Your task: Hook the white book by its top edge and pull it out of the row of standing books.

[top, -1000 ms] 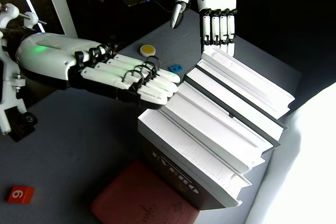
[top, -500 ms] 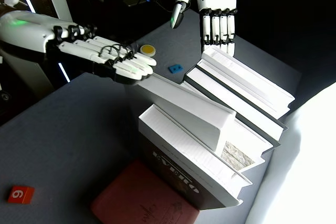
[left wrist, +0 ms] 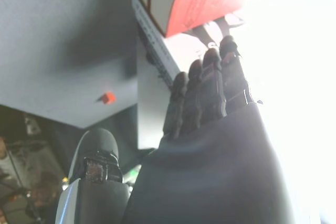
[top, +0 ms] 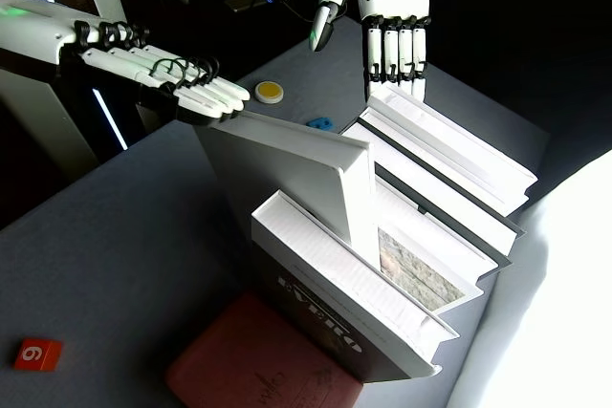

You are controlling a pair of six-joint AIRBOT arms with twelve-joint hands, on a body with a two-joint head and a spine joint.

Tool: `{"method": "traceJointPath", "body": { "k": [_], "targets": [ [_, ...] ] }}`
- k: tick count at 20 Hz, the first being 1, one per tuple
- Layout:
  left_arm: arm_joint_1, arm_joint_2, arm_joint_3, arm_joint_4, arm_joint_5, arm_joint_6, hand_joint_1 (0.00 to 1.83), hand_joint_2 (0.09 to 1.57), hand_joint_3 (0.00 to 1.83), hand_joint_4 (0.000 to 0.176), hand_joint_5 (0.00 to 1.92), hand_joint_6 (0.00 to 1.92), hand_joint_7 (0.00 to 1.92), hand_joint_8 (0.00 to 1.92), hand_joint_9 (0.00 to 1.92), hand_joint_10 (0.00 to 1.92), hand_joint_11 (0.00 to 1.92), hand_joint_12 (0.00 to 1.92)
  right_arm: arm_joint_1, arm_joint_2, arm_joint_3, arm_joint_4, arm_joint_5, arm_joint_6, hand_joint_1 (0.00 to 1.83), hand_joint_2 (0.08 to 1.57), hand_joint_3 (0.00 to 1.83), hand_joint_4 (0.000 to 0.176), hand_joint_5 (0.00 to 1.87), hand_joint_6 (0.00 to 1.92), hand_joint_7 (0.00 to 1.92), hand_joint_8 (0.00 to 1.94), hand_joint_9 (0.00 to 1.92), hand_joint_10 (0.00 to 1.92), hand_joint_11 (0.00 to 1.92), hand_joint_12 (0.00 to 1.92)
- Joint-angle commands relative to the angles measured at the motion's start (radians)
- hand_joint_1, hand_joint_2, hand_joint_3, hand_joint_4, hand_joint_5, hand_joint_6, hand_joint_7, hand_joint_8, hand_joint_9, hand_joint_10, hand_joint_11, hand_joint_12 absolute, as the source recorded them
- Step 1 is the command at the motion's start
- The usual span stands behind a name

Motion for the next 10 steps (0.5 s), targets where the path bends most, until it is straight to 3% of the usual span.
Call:
{"method": "traceJointPath", "body": {
  "k": [1, 10],
  "targets": [
    [-0.016, 0.004, 0.001, -0.026, 0.053, -0.002, 0.0, 1.28, 0.0, 0.0, 0.03, 0.0, 0.02, 0.0, 0.0, 0.0, 0.0, 0.01, -0.002, 0.007, -0.01, -0.064, 0.08, -0.01, 0.0, 1.27, 0.0, 0.0, 0.05, 0.0, 0.02, 0.0, 0.0, 0.0, 0.0, 0.0],
    [-0.015, 0.007, 0.006, -0.026, 0.039, 0.004, 0.0, 1.29, 0.0, 0.0, 0.06, 0.01, 0.04, 0.01, 0.03, 0.01, 0.03, 0.02, -0.107, 0.016, -0.04, -0.064, 0.1, -0.039, 0.0, 1.28, 0.0, 0.0, 0.09, 0.01, 0.05, 0.0, 0.0, 0.0, 0.01, 0.0]
  ]
}}
